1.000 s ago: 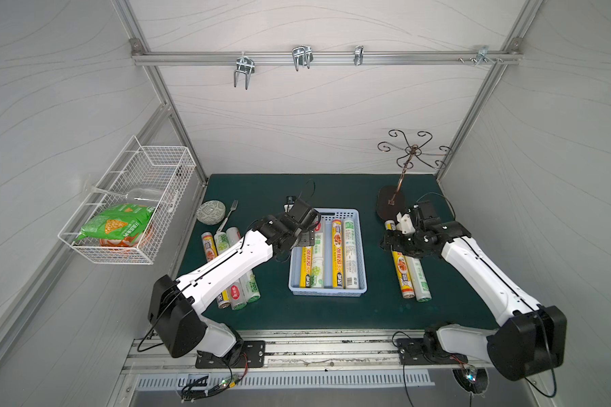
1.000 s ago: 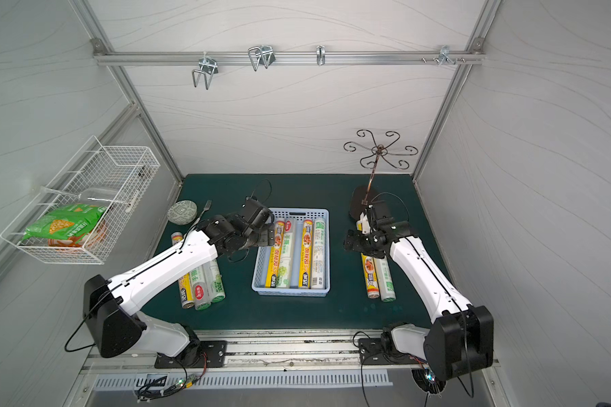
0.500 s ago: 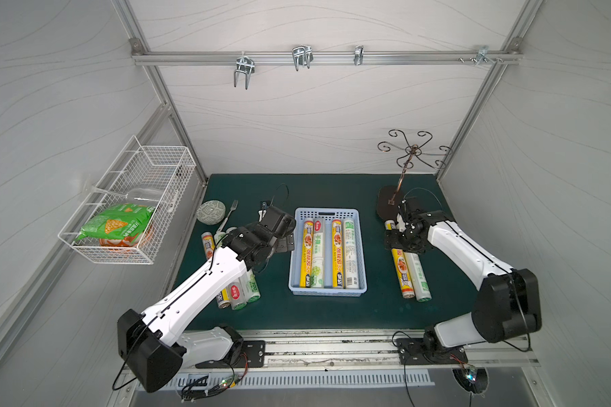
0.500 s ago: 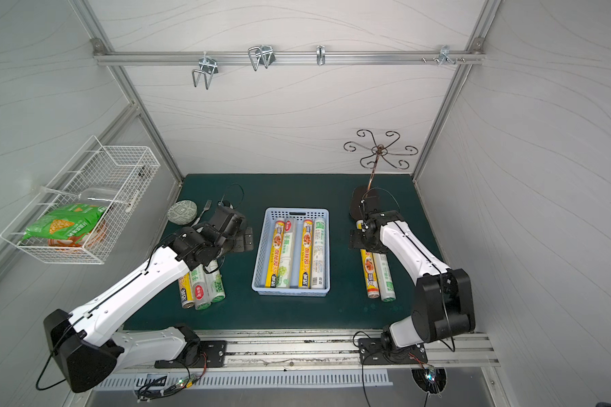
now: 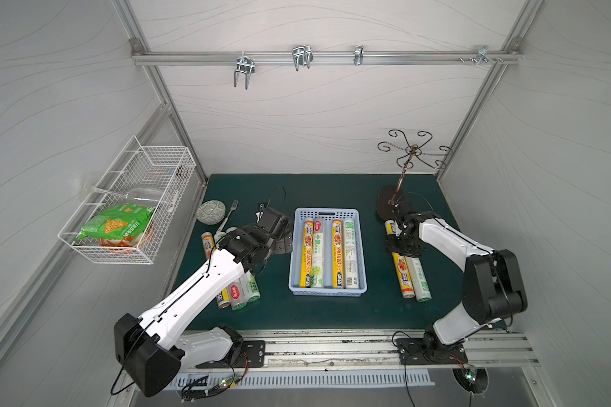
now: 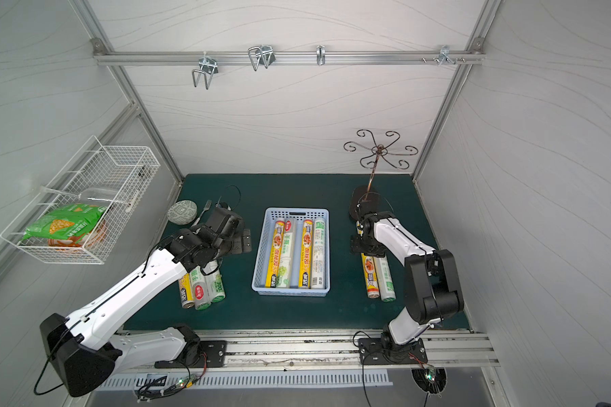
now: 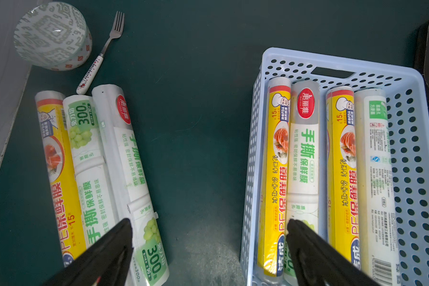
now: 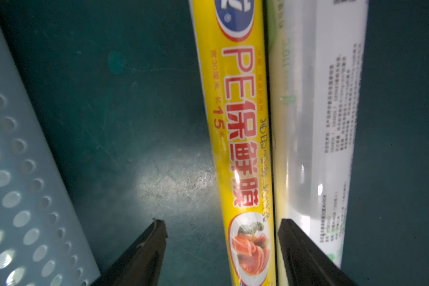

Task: Put the plastic wrap into the basket
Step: Pick up the plastic wrap from the center of the board.

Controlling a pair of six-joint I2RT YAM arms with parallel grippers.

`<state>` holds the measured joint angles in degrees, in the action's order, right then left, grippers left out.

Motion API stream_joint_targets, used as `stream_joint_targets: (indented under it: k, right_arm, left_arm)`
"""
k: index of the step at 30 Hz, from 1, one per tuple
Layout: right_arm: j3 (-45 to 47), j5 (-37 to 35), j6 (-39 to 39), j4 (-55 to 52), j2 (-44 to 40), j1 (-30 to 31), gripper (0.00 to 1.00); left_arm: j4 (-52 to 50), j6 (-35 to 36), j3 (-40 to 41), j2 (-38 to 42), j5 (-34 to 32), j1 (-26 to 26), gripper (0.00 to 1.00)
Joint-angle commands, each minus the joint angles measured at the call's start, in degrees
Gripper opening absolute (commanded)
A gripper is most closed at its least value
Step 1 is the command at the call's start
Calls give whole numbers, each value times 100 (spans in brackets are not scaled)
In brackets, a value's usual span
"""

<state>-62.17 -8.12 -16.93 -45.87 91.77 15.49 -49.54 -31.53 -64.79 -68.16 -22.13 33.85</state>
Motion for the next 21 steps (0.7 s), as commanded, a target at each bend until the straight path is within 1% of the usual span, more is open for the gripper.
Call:
stream_joint_targets:
  k: [1,16,21]
  right_arm:
    - [82,-3,24,85,150,-37,75]
    - [-31,203,47,201,716,6,69]
    - [-65,312,30,254,833,25,64]
  left_arm:
    - [146,13,26,106,34,-27,99]
    - [232,-55,97,18,120,-39,99]
    - [243,-46,116,3,126,-45,99]
